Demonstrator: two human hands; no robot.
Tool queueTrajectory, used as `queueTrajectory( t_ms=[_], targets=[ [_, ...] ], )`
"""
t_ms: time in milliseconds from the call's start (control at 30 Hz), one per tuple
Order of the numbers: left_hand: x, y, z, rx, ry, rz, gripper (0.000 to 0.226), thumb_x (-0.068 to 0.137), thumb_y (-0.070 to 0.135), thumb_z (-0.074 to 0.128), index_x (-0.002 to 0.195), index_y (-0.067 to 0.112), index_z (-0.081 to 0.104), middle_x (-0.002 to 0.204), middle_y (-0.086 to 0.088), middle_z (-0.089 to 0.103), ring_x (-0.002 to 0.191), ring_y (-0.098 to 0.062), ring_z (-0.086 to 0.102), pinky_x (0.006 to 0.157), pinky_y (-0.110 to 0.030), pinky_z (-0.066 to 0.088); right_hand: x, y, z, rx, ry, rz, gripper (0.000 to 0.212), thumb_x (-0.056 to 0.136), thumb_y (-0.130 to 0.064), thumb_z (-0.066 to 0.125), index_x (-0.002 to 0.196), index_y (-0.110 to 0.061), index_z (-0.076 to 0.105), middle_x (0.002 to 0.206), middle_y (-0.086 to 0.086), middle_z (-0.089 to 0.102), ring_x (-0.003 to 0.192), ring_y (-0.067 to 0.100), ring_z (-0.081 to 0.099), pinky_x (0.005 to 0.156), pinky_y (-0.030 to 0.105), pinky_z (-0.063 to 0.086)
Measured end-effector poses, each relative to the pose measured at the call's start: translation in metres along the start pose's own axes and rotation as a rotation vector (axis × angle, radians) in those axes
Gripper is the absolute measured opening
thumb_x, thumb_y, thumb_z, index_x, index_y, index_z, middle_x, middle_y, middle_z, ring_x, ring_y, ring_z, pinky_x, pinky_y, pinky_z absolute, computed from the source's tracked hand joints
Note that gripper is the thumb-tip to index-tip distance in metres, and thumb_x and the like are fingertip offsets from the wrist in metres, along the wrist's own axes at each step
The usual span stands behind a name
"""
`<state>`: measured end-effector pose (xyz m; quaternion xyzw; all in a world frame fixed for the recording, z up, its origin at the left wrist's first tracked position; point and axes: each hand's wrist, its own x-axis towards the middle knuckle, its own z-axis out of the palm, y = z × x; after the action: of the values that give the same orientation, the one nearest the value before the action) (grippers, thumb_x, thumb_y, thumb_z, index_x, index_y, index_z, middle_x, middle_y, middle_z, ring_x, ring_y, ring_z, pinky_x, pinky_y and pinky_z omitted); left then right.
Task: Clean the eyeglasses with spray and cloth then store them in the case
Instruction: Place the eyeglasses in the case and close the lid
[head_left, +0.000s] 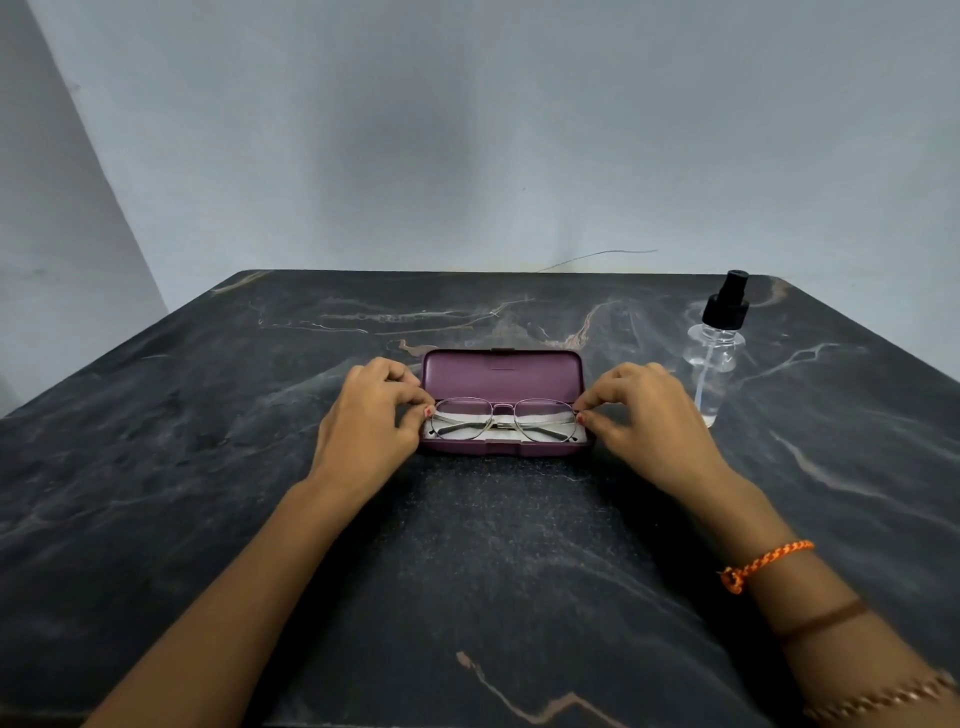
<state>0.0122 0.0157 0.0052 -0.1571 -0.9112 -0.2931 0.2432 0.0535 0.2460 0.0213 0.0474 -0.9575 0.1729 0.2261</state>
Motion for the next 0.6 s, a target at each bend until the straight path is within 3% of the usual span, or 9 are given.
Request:
queueTrajectory(
  t_ms=[233,333,500,600],
  targets=[
    [0.0004,0.0012,-0.0018,-0.032,-0.035,-0.086,0.014,0.082,0.013,0.064,0.094,0.016,0.069,0.097,-0.003,0.063,0.097,-0.021,0.054,0.08,-0.034,0.044,0.0001,0.0014,0.0004,0.007,-0.013,0.009,0.014,0.082,-0.019,0.063,0.094,-0.019,0.072,0.105,0.002,0.065,0.1,0.022,0.049,0.075,0.025,0.032],
    [0.0001,0.0016,-0.0018,-0.103,-0.034,-0.113,0.021,0.081,0.01,0.063,0.101,0.014,0.066,0.082,0.004,0.064,0.086,-0.016,0.061,0.078,-0.026,0.044,0.0002,0.0026,0.0016,0.046,-0.01,0.03,0.017,0.081,-0.019,0.064,0.098,-0.02,0.067,0.106,0.001,0.061,0.102,0.021,0.049,0.076,0.025,0.031],
    [0.0,0.0008,0.0014,-0.169,-0.09,-0.129,0.031,0.085,0.006,0.059,0.115,0.012,0.058,0.083,0.006,0.065,0.081,-0.007,0.055,0.076,-0.02,0.037,0.0014,0.0047,0.0044,0.239,0.013,0.076,0.046,0.079,-0.012,0.066,0.122,-0.014,0.05,0.12,0.006,0.055,0.102,0.018,0.05,0.086,0.027,0.038],
    [0.0004,-0.0004,0.0027,-0.183,-0.108,-0.127,0.031,0.086,0.005,0.057,0.116,0.012,0.056,0.082,0.007,0.064,0.081,-0.007,0.055,0.074,-0.02,0.037,0.0038,0.0032,0.0075,0.473,-0.036,0.128,0.056,0.083,-0.012,0.062,0.134,-0.014,0.037,0.134,0.008,0.044,0.101,0.014,0.047,0.084,0.026,0.04]
  ],
)
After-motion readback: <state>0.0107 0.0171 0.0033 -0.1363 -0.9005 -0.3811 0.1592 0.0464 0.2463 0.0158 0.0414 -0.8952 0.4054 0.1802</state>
